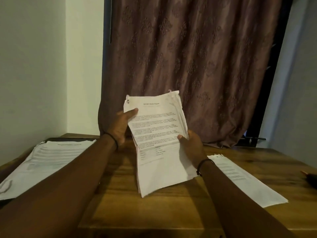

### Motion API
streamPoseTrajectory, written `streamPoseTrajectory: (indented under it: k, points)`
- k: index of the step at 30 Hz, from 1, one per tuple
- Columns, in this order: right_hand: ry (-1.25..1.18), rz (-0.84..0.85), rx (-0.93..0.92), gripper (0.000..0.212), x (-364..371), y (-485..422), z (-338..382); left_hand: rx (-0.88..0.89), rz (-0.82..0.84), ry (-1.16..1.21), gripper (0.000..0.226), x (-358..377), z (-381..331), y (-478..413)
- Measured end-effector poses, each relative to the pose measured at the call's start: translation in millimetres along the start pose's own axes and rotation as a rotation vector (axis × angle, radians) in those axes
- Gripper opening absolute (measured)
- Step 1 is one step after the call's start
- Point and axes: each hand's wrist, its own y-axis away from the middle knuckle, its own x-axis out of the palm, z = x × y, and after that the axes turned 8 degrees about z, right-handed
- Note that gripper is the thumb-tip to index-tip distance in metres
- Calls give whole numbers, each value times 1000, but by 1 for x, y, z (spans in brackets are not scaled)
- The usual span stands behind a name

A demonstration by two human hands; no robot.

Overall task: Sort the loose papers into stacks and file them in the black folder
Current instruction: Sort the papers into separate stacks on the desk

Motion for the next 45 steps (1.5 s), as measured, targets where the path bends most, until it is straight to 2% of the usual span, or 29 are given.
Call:
streamPoseTrajectory:
  k: [4, 5, 7, 9, 11, 14, 20, 24, 29, 36, 40, 45]
  points:
    - [321, 38, 65, 9, -13, -22, 18, -139, -13, 27, 17, -14, 9, -4]
    - [437, 19, 63, 17, -12, -25, 22, -175, -24, 20, 16, -18, 16, -3]
    - [772, -62, 36, 46, 0, -26, 23, -213, -58, 33, 17, -26, 36, -3]
    - [890, -107, -49, 70, 21, -21, 19, -220, -88, 110, 21, -32, 58, -4]
    - [810, -16, -158, 70, 49, -15, 10, -223, -120, 195, 23, -36, 79, -6]
    - [709, 192, -198, 51, 93, -2, -11, -250, -155, 264, 21, -40, 105, -6]
    - [689, 314, -186, 44, 133, 1, -38, -288, -184, 278, 29, -59, 124, -22]
    - [767, 269, -189, 26, 137, -6, -45, -299, -127, 309, 30, -56, 125, -26]
    - [603, 228, -46, 26, 133, -5, -50, -286, -47, 353, 46, -62, 126, -26]
    - [620, 169, -32, 10, 134, -10, -36, -306, -87, 317, 59, -61, 123, -23]
    - [548, 116, -18, 15, 137, -9, -38, -345, -159, 289, 46, -60, 127, -23]
    - [582, 67, -106, 44, 133, -4, -42, -345, -193, 333, 39, -63, 130, -26]
